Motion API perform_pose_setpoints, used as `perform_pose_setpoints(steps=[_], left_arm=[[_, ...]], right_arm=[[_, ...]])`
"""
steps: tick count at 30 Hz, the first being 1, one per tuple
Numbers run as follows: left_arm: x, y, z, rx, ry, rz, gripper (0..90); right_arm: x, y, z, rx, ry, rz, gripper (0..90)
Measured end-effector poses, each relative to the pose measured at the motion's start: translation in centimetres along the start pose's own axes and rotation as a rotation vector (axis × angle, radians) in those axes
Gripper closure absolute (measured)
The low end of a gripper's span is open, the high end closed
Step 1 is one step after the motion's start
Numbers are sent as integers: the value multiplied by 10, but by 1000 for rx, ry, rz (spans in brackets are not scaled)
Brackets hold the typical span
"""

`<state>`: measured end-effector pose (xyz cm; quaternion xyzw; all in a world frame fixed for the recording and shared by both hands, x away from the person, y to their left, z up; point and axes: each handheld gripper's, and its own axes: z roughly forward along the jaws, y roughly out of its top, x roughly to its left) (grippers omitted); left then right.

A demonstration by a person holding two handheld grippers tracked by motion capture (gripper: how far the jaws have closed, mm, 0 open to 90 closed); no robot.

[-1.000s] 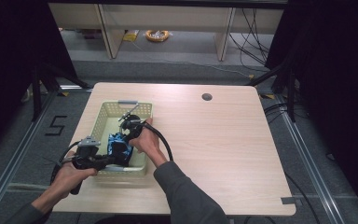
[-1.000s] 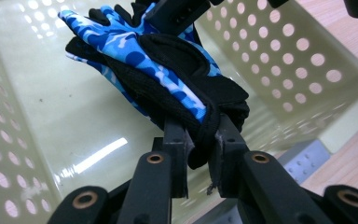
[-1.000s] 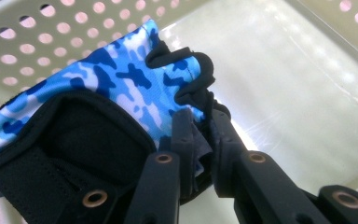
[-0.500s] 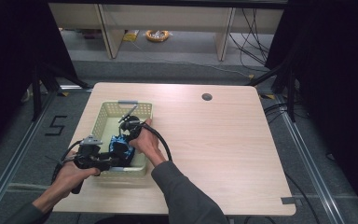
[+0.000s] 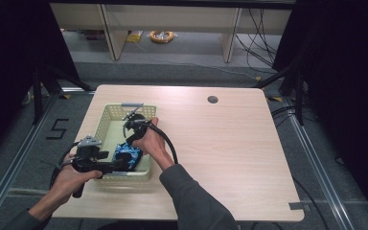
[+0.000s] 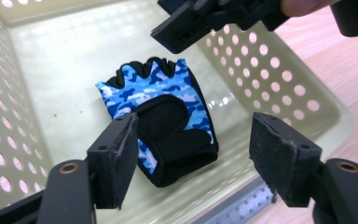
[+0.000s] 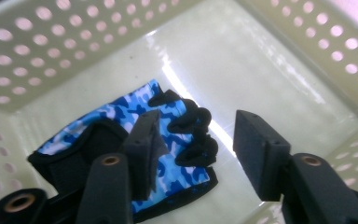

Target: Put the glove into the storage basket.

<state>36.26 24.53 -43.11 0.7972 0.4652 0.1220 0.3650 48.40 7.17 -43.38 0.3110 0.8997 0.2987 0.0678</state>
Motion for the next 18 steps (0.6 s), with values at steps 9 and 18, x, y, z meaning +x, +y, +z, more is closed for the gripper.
perform_pose_setpoints(steps=[9, 18], left_arm=[[-3, 5, -8, -28, -13, -24, 273], [-25, 8, -13, -67, -73, -34, 252]], right_arm=[[-3, -6, -29, -68, 28, -5, 468], [-9, -26, -65, -127, 40, -12, 452]])
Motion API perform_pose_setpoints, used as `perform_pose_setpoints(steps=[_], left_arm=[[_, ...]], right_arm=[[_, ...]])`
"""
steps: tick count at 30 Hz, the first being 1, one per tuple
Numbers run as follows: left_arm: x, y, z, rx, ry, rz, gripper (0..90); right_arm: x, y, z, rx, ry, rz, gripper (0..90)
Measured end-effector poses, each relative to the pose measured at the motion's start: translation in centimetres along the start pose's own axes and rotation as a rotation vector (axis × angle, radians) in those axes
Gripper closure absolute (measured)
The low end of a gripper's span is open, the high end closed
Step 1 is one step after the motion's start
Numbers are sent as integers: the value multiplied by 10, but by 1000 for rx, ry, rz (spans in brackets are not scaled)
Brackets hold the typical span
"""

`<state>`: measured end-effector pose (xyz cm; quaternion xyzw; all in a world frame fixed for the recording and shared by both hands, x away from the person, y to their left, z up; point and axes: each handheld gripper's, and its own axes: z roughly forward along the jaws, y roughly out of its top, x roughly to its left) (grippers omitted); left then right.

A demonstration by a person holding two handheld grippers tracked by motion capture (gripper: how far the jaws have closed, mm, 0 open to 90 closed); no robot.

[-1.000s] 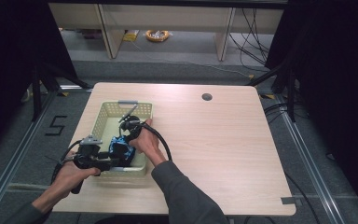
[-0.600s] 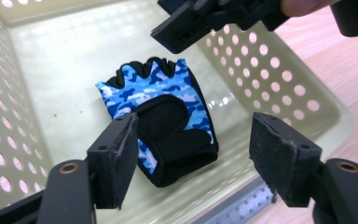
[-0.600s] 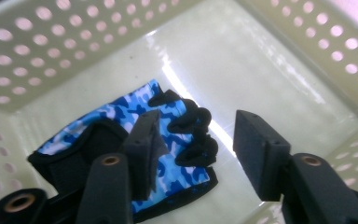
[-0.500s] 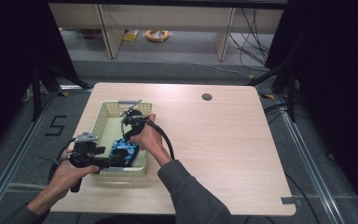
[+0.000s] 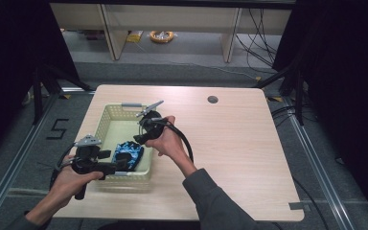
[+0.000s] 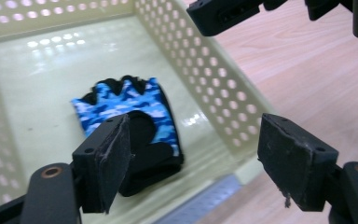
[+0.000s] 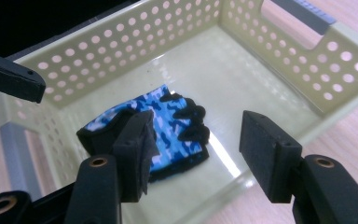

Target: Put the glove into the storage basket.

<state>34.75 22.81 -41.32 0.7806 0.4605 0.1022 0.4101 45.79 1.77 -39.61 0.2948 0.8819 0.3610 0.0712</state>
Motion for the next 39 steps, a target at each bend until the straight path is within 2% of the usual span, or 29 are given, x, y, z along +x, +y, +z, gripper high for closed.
perform_pose_setpoints(steps=[2, 3, 4, 6, 7, 8, 9, 10, 11, 12, 13, 15, 16, 18, 19, 21, 24, 26, 28, 29, 32, 33, 36, 37, 39], left_arm=[[-7, 1, 0, -7, -23, 1, 249], [-12, 1, 1, -19, -21, 9, 249], [-15, 2, 1, -16, -37, 21, 249], [-24, 3, 3, -23, -45, 28, 249], [-27, 4, 3, -13, -59, 38, 249], [-33, 4, 6, -32, -61, 26, 250], [-35, 4, 6, -19, -67, 50, 249], [-41, 5, 8, -26, -83, 39, 249], [-44, 5, 8, -18, -92, 55, 249], [-49, 6, 10, -25, -95, 56, 249], [-53, 6, 12, -30, -110, 59, 249], [-61, 6, 15, -29, -126, 70, 250], [-65, 6, 16, -28, -139, 69, 249], [-72, 6, 19, -16, -156, 89, 249], [-77, 6, 22, -28, -161, 80, 250], [-85, 6, 25, -24, -183, 90, 250], [-96, 4, 30, -25, -200, 111, 250], [-104, 3, 35, -26, -208, 122, 250], [-111, 1, 39, -27, -205, 149, 250], [-115, 1, 41, -28, -201, 158, 250], [-125, -1, 46, -31, -219, 152, 250], [-128, -1, 48, -39, -235, 161, 250], [-135, -3, 52, -41, -231, 193, 250], [-137, -4, 54, -33, -240, 190, 250], [-139, -6, 58, -26, -249, 186, 248]], right_arm=[[0, -5, -8, -15, 6, 11, 450], [-2, -7, -13, -20, -1, -6, 448], [0, -10, -17, -21, 5, 15, 445], [-3, -16, -25, -29, -3, -11, 445], [-3, -19, -28, -51, -8, -4, 446], [-4, -21, -34, -35, -4, -11, 445], [-4, -24, -37, -50, 1, 0, 445], [-5, -27, -42, -43, -4, -3, 445], [-7, -30, -46, -45, -8, -15, 445], [-8, -34, -48, -66, -12, -3, 445], [-8, -37, -54, -49, -9, 14, 445], [-12, -44, -60, -77, -27, 1, 445], [-14, -47, -65, -62, -22, 3, 445], [-17, -55, -71, -67, -33, 6, 444], [-19, -60, -74, -67, -38, 10, 444], [-22, -69, -80, -72, -38, 26, 444], [-27, -83, -87, -95, -48, 47, 443], [-31, -92, -94, -88, -56, 55, 442], [-34, -100, -100, -90, -62, 64, 442], [-35, -104, -101, -110, -68, 76, 442], [-38, -116, -107, -126, -79, 86, 441], [-39, -119, -110, -120, -80, 90, 440], [-41, -130, -116, -114, -69, 110, 435], [-41, -134, -117, -123, -70, 124, 432], [-44, -140, -120, -128, -75, 119, 428]])
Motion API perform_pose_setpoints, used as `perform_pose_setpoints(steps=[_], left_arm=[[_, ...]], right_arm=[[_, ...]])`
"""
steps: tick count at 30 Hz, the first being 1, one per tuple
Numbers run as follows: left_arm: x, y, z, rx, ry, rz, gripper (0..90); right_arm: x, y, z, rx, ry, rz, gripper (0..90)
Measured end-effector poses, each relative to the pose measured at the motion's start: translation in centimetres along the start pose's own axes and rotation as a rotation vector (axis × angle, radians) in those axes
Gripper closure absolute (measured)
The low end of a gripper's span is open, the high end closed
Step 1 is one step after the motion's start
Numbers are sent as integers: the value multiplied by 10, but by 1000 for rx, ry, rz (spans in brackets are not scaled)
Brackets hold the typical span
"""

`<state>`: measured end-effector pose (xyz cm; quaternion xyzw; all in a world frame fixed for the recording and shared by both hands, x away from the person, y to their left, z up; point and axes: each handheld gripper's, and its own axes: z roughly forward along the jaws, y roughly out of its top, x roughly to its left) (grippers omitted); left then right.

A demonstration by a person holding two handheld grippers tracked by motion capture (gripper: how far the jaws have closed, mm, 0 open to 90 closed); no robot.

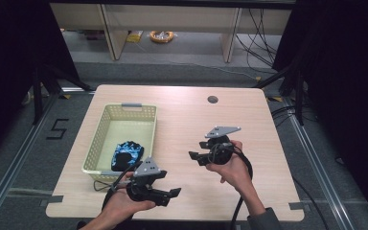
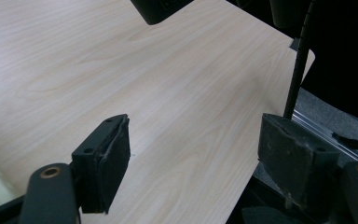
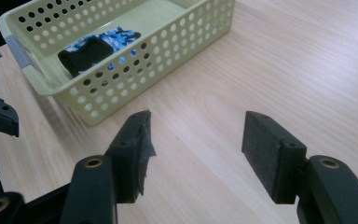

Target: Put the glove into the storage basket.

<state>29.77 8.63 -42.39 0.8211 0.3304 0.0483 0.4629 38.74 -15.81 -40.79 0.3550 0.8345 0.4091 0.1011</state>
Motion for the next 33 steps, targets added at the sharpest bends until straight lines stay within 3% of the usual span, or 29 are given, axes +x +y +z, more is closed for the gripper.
perform_pose_setpoints(steps=[2, 6, 8, 9, 10, 11, 12, 15, 21, 22, 23, 24, 25, 26, 28, 29, 31, 33], left_arm=[[-1, -2, 3, 4, 7, 4, 247], [-2, -6, 10, 0, 8, -2, 246], [-2, -8, 11, 11, 10, 0, 246], [-1, -9, 13, 9, 5, 7, 245], [-2, -10, 13, 14, 16, 12, 245], [-2, -11, 15, 13, 11, 8, 244], [-2, -12, 15, 30, 19, 20, 243], [-5, -15, 18, 20, 12, 12, 239], [-6, -23, 20, 18, 12, 24, 237], [-6, -24, 20, 13, 6, 24, 235], [-6, -25, 20, 24, 14, 24, 234], [-6, -26, 21, 21, 5, 27, 232], [-7, -27, 21, 22, 3, 13, 230], [-6, -28, 21, 28, -1, 35, 230], [-6, -30, 21, 31, -9, 41, 228], [-6, -32, 21, 39, -3, 40, 228], [-5, -36, 22, 36, -10, 36, 225], [-4, -39, 23, 39, -12, 33, 223]], right_arm=[[0, -6, -3, -9, 8, 35, 419], [-5, -18, -7, -37, -10, 41, 407], [-7, -23, -11, -30, -9, 62, 403], [-10, -27, -10, -52, -1, 46, 401], [-9, -29, -12, -38, -3, 68, 399], [-11, -33, -10, -60, 1, 66, 400], [-11, -35, -12, -42, -4, 75, 399], [-15, -43, -12, -49, -5, 68, 397], [-14, -54, -15, -43, -17, 107, 378], [-15, -56, -14, -46, -4, 91, 373], [-13, -58, -14, -36, -5, 109, 370], [-15, -59, -13, -33, -16, 70, 368], [-11, -60, -14, -13, -14, 122, 367], [-14, -62, -12, -38, -14, 76, 365], [-11, -63, -11, -24, -23, 98, 357], [-12, -64, -10, -25, -10, 82, 354], [-8, -66, -9, -17, -9, 107, 347], [-8, -68, -7, -19, -2, 98, 342]])
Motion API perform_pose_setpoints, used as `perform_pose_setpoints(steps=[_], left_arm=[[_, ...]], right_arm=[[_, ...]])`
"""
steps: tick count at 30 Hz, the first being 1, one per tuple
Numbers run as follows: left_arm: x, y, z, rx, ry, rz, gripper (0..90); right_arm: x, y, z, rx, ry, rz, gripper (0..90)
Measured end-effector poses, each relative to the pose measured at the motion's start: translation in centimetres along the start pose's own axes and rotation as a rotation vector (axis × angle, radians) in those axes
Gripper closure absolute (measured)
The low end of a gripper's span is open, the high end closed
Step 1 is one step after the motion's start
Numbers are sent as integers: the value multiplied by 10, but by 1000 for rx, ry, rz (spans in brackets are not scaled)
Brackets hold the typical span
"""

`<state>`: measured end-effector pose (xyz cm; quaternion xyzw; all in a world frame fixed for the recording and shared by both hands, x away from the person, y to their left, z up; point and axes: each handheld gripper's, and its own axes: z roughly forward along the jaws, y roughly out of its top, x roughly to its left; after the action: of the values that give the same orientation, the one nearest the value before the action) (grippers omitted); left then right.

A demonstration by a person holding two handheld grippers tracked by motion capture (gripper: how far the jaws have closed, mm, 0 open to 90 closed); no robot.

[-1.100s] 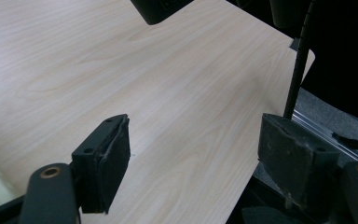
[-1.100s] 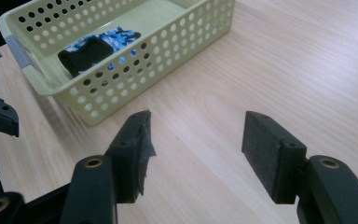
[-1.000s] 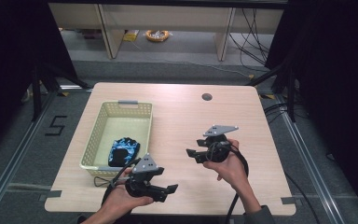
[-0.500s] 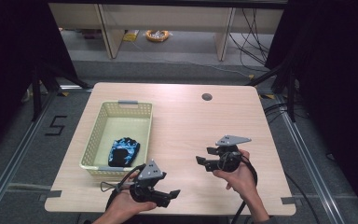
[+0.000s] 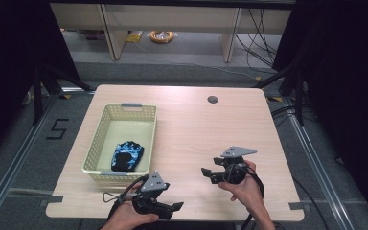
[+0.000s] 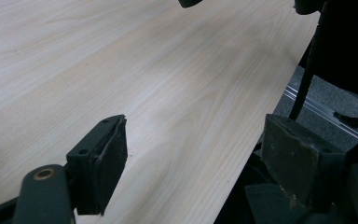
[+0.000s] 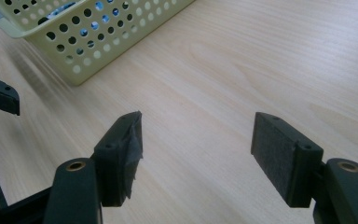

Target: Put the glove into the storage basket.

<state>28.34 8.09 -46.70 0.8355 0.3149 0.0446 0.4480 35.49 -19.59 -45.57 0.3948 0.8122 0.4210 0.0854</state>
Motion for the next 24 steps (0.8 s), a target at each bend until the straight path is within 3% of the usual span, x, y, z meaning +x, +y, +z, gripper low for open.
perform_pose_setpoints(steps=[2, 3, 4, 5, 6, 7, 8, 9, 12, 13, 14, 15, 17, 18, 19, 20, 21, 23, 24], left_arm=[[2, -4, 0, 11, -2, 3, 220], [3, -6, 0, 12, 2, 3, 218], [4, -8, 0, 19, 2, -5, 218], [4, -11, 0, 13, 5, -1, 213], [6, -12, 0, 16, 3, 12, 213], [6, -15, 0, 14, 3, -12, 211], [8, -16, -1, 20, 5, 5, 208], [9, -18, -1, 34, 7, -3, 206], [12, -23, -1, 36, 2, 5, 199], [10, -25, 0, 24, -5, -28, 198], [12, -26, -1, 25, -2, -10, 197], [13, -27, -1, 31, -2, 0, 196], [13, -30, -1, 26, 0, -24, 194], [14, -31, -1, 32, 3, -6, 193], [15, -32, 0, 26, -2, -4, 191], [15, -33, -1, 31, -1, 1, 191], [15, -34, 0, 25, -3, -9, 189], [15, -36, 0, 24, -8, -4, 186], [15, -36, -1, 25, -10, -7, 185]], right_arm=[[0, -3, 1, 3, 4, -17, 337], [2, -4, 1, 7, 4, -1, 334], [1, -6, 1, -1, -19, -26, 331], [2, -9, 1, 5, 2, -17, 324], [2, -9, 1, 5, 2, -17, 324], [3, -10, 0, 3, -8, -12, 321], [2, -12, 0, -3, -10, -14, 318], [4, -14, 1, -15, 4, 6, 314], [3, -19, -1, -10, -2, 4, 305], [3, -21, -1, -19, 3, 5, 303], [6, -22, -2, -13, 13, 29, 298], [5, -24, -1, -26, 15, 20, 292], [5, -27, -2, -29, 13, 8, 280], [8, -28, -3, -19, -2, 31, 277], [7, -30, -3, -34, 8, 10, 275], [10, -31, -3, -25, 22, 37, 271], [9, -32, -3, -28, 21, 5, 268], [13, -35, -3, -22, 27, 26, 264], [12, -36, -3, -29, 23, -2, 261]])
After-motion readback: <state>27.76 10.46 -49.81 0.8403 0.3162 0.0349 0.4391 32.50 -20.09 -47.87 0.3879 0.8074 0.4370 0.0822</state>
